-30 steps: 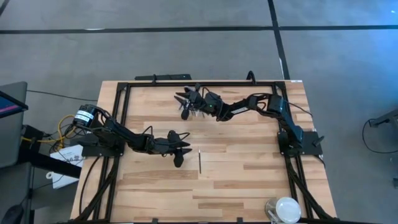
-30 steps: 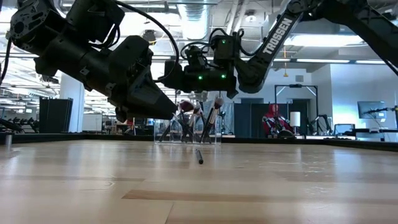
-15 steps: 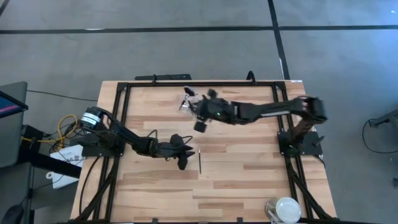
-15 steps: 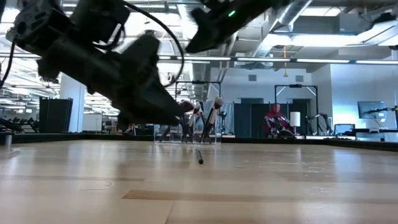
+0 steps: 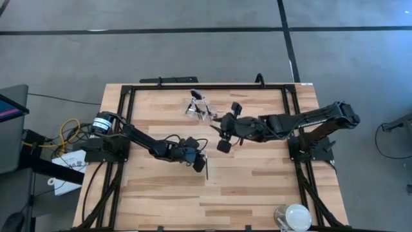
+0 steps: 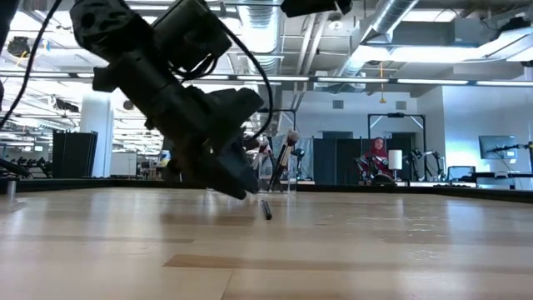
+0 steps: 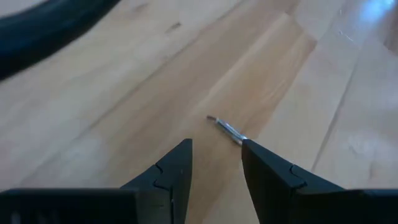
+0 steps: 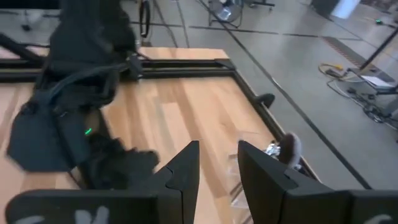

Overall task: Sort items
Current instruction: Put the liner brush into the transparent organizer

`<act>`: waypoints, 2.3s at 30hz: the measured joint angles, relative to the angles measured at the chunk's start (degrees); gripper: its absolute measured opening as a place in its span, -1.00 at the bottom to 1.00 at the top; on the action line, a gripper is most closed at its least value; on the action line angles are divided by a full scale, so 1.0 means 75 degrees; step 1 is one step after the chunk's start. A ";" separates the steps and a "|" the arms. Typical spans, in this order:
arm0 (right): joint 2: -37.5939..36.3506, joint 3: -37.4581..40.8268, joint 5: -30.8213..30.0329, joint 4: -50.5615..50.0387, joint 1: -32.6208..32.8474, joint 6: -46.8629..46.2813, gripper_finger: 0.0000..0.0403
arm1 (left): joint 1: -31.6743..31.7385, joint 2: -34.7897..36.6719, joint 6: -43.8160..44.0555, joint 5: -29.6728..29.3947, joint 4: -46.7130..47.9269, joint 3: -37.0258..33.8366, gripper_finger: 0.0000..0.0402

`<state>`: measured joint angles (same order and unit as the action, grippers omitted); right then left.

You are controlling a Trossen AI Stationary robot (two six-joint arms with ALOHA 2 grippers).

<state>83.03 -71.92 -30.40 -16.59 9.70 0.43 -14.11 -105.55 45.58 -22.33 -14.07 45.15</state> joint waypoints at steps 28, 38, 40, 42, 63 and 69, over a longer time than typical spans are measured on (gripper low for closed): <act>0.0322 0.0006 -0.0151 -0.0216 0.0241 0.0006 -0.49 | 0.0130 -0.0971 -0.0649 -0.0151 0.0043 0.0748 -0.32; 0.0322 0.0006 -0.0148 -0.0243 0.0241 0.0283 -0.49 | 0.0183 -0.0951 -0.2046 -0.0132 0.0233 0.0733 -0.85; 0.0322 0.0006 -0.0148 -0.0274 0.0241 0.0283 -0.49 | 0.0162 -0.0959 -0.2371 -0.0124 0.0242 0.0733 -0.94; 0.0322 0.0006 -0.0148 -0.0388 0.0241 0.0218 -0.49 | 0.0131 -0.0963 -0.2556 -0.0121 0.0248 0.0730 -0.93; 0.0322 0.0006 -0.0148 -0.0846 0.0241 -0.0341 -0.49 | -0.0393 -0.0948 -0.2228 -0.0762 -0.1007 -0.0368 -0.50; 0.0322 0.0006 -0.0145 -0.0849 0.0241 -0.0320 -0.49 | -0.0697 -0.0928 -0.1890 -0.0880 -0.3225 -0.1673 -0.53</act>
<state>85.45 -71.88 -31.48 -22.96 11.51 -1.97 -19.33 -112.51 31.41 -28.93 -38.25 32.61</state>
